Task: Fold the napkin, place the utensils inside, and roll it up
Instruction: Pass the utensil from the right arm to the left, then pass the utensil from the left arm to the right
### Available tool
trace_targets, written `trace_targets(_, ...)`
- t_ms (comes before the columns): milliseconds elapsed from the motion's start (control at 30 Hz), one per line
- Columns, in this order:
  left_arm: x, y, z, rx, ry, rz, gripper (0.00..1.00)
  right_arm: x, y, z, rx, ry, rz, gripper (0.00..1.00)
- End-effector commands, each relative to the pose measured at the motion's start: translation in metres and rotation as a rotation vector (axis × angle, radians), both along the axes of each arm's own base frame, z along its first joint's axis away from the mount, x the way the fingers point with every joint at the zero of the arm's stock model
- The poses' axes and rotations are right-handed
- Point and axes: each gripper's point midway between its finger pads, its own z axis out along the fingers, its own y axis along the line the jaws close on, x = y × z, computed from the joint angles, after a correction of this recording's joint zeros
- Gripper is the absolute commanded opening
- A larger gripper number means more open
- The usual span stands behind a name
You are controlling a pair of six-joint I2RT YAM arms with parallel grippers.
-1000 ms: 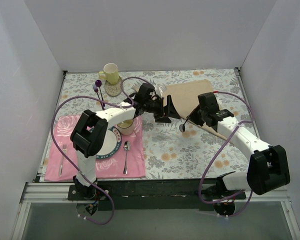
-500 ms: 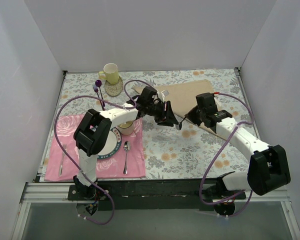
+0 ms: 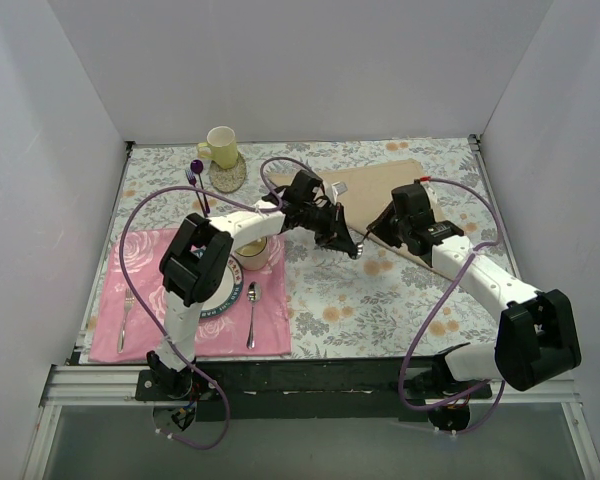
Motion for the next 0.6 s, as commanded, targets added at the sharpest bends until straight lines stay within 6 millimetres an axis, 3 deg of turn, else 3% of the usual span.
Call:
trace_targets(0, 0.007, 0.014, 0.009, 0.100, -0.101, 0.003, 0.00, 0.010, -0.001, 0.026, -0.180, -0.176, 0.212, 0.44)
trace_targets(67, 0.017, 0.020, 0.004, 0.158, -0.129, 0.015, 0.00, 0.009, 0.001, 0.032, -0.288, -0.237, 0.374, 0.52)
trace_targets(233, 0.019, 0.044, -0.016, 0.317, -0.147, 0.024, 0.00, 0.012, -0.013, 0.048, -0.704, -0.467, 0.735, 0.55)
trace_targets(267, 0.019, 0.047, -0.018, 0.331, -0.144, 0.028, 0.00, 0.007, -0.003, 0.046, -0.740, -0.541, 0.874, 0.55)
trace_targets(333, 0.015, 0.051, -0.015, 0.335, -0.139, 0.034, 0.00, 0.005, -0.002, 0.047, -0.958, -0.658, 1.038, 0.56)
trace_targets(467, 0.001, 0.058, -0.013, 0.320, -0.122, 0.036, 0.00, -0.009, 0.020, 0.058, -1.125, -0.894, 1.346, 0.56)
trace_targets(500, 0.000, 0.058, -0.009, 0.313, -0.126, 0.035, 0.00, -0.010, 0.023, 0.057, -1.156, -0.920, 1.400, 0.55)
trace_targets(533, -0.002, 0.059, -0.007, 0.313, -0.128, 0.033, 0.00, -0.018, 0.023, 0.040, -1.153, -0.879, 1.502, 0.54)
trace_targets(567, -0.005, 0.059, -0.004, 0.302, -0.125, 0.026, 0.00, -0.019, 0.030, 0.044, -1.200, -0.942, 1.599, 0.51)
